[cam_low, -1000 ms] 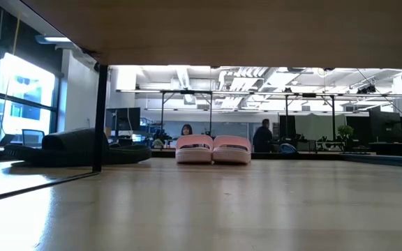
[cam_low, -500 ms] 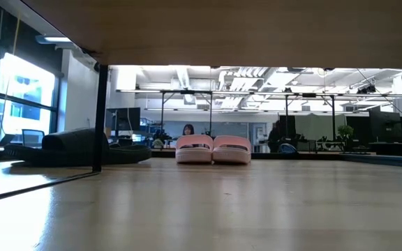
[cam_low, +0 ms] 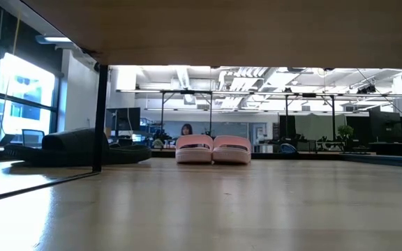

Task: Pick and place slides into the shelf
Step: Put the black slipper on the shelf

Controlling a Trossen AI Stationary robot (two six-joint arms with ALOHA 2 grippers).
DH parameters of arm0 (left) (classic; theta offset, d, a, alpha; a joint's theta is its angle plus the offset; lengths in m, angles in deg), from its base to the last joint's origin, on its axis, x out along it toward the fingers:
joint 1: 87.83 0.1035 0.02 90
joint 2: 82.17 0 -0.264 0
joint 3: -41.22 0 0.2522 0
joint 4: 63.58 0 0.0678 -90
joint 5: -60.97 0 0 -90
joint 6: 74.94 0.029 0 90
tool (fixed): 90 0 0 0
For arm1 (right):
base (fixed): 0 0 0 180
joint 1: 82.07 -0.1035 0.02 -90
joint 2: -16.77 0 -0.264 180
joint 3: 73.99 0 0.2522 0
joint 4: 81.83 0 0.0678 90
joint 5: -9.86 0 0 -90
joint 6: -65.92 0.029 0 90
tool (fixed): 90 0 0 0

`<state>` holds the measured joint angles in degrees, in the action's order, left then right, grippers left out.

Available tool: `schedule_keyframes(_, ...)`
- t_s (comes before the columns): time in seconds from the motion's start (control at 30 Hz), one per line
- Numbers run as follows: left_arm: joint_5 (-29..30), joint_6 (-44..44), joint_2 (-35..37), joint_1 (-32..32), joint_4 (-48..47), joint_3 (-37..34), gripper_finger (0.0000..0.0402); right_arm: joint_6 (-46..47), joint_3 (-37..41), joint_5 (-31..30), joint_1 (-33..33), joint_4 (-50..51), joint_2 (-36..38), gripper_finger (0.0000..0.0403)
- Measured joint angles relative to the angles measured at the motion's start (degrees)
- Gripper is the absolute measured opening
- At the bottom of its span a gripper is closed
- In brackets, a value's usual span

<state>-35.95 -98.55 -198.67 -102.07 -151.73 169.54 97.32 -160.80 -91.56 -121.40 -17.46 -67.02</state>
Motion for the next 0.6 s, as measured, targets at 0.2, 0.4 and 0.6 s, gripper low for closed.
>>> schedule_keyframes(0.2, 0.33, 0.66, -0.07, 0.0, 0.42, -0.02, 0.0, -1.45, 0.0, 0.86, 0.07, -1.18, 0.0, 0.0)
schedule_keyframes(0.4, 1.44, 0.83, -0.07, 0.0, -0.31, -0.02, 0.0, -1.45, 0.0, 0.96, 0.83, -1.07, 0.0, 0.0)
schedule_keyframes(0.6, 4.04, 0.83, -0.07, 0.02, -2.34, -0.02, 0.0, -1.42, 0.0, 0.87, 1.11, -0.56, 0.01, 0.0)
